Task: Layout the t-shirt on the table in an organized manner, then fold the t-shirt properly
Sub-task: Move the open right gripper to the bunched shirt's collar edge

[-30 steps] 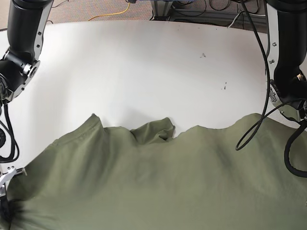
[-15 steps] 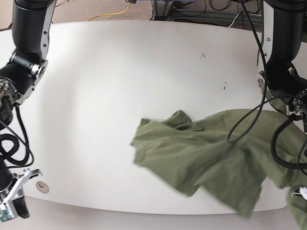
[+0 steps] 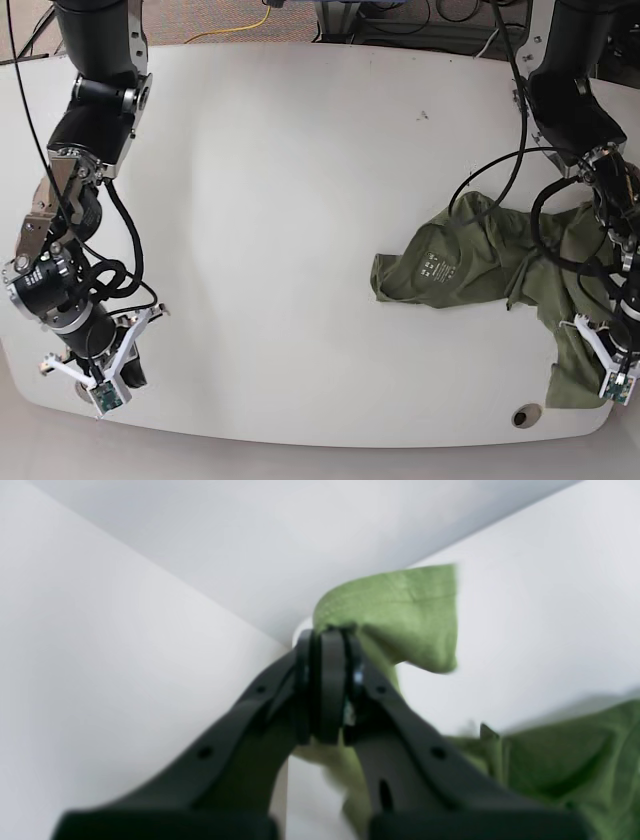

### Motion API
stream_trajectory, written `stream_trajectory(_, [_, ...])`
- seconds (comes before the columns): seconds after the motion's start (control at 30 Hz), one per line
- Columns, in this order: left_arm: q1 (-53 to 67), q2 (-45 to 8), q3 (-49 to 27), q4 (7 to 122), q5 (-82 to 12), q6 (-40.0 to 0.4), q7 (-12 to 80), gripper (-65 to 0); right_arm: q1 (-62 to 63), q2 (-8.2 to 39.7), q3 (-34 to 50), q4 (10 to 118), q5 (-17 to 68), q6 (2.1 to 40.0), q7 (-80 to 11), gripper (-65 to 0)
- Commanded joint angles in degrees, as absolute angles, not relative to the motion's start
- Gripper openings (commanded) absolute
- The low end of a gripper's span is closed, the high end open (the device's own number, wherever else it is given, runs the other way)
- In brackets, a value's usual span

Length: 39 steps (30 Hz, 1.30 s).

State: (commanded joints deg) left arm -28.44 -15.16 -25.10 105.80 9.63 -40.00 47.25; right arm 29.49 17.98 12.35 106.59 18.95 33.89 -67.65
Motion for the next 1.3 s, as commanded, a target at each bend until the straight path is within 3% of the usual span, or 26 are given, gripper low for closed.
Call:
stream_trajectory(0.3, [-21.5,-20.6,-32.9,105.8,9.5,-40.0,47.1,-64.9,29.0,12.5,9.1,99.5,18.9,33.5,-67.6,-61.5])
stream_trajectory(0.6, [-16.5,-24.2,-41.5,105.5,9.5,-40.0,47.1,-64.6,28.9,7.3,2.9,92.1,18.9,33.4,-63.2,-31.4])
stream_trajectory(0.8, [-11.4,-27.0,-45.2,105.5,9.3,-40.0,47.1,-64.6,29.3,3.6,-1.4,86.0,18.9,33.4,-60.7,-18.1])
stream_trajectory(1.0, [-8.3,-28.7,-48.7,105.5,9.2,-40.0,47.1,-64.6,30.4,1.0,-4.0,80.0,18.9,33.3,-58.9,-14.6])
stream_trajectory(1.3, [-7.3,-29.1,-53.6,105.5,9.2,-40.0,47.0,-64.6,30.6,-3.3,-7.1,67.6,18.9,33.3,-50.5,-14.6])
